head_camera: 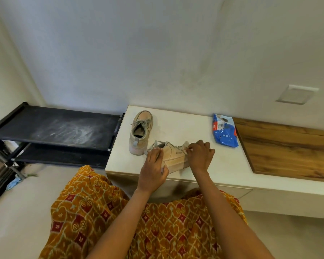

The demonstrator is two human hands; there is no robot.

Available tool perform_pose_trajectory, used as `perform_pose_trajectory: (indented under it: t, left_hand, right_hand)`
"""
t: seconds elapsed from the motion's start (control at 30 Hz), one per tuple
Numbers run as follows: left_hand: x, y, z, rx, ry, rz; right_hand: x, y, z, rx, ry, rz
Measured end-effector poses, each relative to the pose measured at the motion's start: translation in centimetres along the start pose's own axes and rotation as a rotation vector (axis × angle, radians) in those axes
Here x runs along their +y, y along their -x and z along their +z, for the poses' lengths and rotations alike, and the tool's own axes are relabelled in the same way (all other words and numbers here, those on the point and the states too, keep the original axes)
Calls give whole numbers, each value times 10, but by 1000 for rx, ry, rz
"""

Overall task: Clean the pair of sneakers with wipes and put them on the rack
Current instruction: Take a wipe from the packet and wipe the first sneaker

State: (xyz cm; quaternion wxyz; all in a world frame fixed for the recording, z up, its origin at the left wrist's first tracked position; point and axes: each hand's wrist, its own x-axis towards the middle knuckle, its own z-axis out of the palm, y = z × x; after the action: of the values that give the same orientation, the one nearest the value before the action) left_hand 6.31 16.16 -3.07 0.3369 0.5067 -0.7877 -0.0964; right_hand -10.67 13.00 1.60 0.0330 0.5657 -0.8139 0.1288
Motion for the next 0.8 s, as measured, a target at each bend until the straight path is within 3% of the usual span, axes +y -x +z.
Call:
perform_pose_trajectory:
  t: [0.17, 0.27, 0.43, 0.7, 0.8]
  left_hand:
    - [1, -5, 0, 13, 3, -31]
    - [-4, -10, -4, 6, -36, -11]
    - [-4, -3, -5, -26, -89, 81]
    - [-8, -14, -13, -19, -118, 50]
    - [-12, -9, -15, -29, -123, 117]
  right_hand:
    - [-38, 28, 2, 54, -254, -116]
    - [-32, 37, 1, 82, -249, -206]
    - [4, 15, -2, 20, -107, 117]
    - [-34, 37, 0, 39, -215, -87]
    - [-9, 16, -5, -6, -119, 64]
